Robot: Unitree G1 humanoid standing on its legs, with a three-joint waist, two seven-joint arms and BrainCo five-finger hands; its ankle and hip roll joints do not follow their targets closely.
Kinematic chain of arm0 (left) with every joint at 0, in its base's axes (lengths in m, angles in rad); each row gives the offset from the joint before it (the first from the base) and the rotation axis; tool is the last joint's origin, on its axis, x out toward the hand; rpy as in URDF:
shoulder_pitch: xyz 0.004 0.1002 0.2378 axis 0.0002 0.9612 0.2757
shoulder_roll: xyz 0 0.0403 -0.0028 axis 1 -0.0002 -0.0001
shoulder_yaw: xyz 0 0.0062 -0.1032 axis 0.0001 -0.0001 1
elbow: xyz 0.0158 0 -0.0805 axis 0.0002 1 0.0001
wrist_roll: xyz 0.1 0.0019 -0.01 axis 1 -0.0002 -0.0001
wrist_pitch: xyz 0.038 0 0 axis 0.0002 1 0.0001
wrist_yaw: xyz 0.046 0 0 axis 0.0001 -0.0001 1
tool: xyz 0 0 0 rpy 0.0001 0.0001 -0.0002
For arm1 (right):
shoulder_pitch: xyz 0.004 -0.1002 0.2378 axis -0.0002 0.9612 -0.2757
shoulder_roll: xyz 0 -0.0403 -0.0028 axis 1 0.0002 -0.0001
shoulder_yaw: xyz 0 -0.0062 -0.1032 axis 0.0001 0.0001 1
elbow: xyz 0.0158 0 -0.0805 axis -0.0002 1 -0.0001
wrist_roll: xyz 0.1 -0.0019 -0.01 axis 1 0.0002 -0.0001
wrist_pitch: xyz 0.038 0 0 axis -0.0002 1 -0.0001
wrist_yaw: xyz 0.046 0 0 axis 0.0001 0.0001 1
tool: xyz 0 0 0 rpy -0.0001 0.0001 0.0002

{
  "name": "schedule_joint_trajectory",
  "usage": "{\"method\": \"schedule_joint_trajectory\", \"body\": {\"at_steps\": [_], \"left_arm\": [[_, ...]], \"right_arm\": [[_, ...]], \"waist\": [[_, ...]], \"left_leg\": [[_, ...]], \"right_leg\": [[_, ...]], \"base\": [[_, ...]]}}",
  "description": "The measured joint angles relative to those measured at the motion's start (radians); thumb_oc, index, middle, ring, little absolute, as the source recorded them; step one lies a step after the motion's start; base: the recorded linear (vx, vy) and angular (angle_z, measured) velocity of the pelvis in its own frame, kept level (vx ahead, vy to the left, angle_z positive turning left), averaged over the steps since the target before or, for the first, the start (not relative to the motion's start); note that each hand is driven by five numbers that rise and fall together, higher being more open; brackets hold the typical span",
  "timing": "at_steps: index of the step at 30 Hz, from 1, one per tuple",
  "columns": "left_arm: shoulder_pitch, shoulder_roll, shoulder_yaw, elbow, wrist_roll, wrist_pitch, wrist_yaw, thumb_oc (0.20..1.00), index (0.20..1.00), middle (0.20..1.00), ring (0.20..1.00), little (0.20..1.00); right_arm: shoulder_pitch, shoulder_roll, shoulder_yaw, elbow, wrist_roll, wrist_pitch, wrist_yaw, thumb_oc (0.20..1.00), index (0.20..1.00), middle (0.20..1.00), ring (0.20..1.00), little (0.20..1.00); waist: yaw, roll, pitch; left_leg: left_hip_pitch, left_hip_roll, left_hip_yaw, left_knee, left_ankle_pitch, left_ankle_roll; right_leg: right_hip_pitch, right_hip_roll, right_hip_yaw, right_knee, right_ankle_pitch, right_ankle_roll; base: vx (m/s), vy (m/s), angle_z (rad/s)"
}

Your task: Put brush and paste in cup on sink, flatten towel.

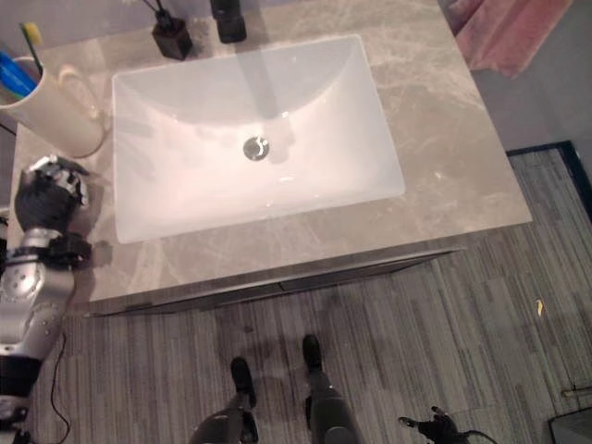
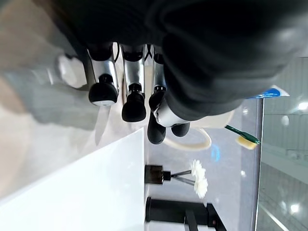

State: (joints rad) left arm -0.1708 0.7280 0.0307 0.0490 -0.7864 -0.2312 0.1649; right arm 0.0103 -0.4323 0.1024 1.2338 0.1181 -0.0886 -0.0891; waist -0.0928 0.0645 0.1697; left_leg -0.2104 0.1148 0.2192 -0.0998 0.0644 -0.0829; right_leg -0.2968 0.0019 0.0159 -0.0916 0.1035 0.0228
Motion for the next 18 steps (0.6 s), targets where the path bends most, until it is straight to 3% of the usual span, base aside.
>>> {"method": "schedule_joint_trajectory", "body": {"at_steps": [6,9,18], "left_arm": [[0.06,-0.025,0.013,-0.005,-0.001,0.004,-0.018,0.2,0.2,0.2,0.2,0.2],[0.06,-0.031,0.013,-0.005,0.0,0.004,-0.02,0.2,0.2,0.2,0.2,0.2],[-0.133,-0.026,-0.013,0.116,0.0,0.003,-0.007,0.2,0.2,0.2,0.2,0.2]], "right_arm": [[0.005,-0.003,-0.002,0.002,-0.002,0.001,0.007,1.0,1.0,1.0,1.0,1.0],[0.008,-0.007,-0.002,0.005,-0.002,0.001,0.01,1.0,1.0,1.0,1.0,1.0],[0.006,-0.015,-0.001,0.007,-0.001,0.0,0.011,1.0,1.0,1.0,1.0,1.0]], "waist": [[0.018,0.033,-0.02],[0.02,0.064,-0.041],[0.008,0.063,-0.04]], "left_leg": [[0.001,0.0,-0.014,-0.001,0.004,-0.009],[-0.017,0.003,-0.025,-0.001,0.008,-0.012],[-0.041,0.024,-0.035,0.0,0.021,-0.025]], "right_leg": [[0.006,0.0,-0.007,-0.001,0.001,-0.004],[-0.008,0.001,-0.019,0.003,0.002,-0.006],[-0.028,0.021,-0.032,0.005,0.003,-0.017]], "base": [[-0.05,-0.019,0.05],[-0.04,-0.047,0.07],[-0.01,-0.051,0.02]]}}
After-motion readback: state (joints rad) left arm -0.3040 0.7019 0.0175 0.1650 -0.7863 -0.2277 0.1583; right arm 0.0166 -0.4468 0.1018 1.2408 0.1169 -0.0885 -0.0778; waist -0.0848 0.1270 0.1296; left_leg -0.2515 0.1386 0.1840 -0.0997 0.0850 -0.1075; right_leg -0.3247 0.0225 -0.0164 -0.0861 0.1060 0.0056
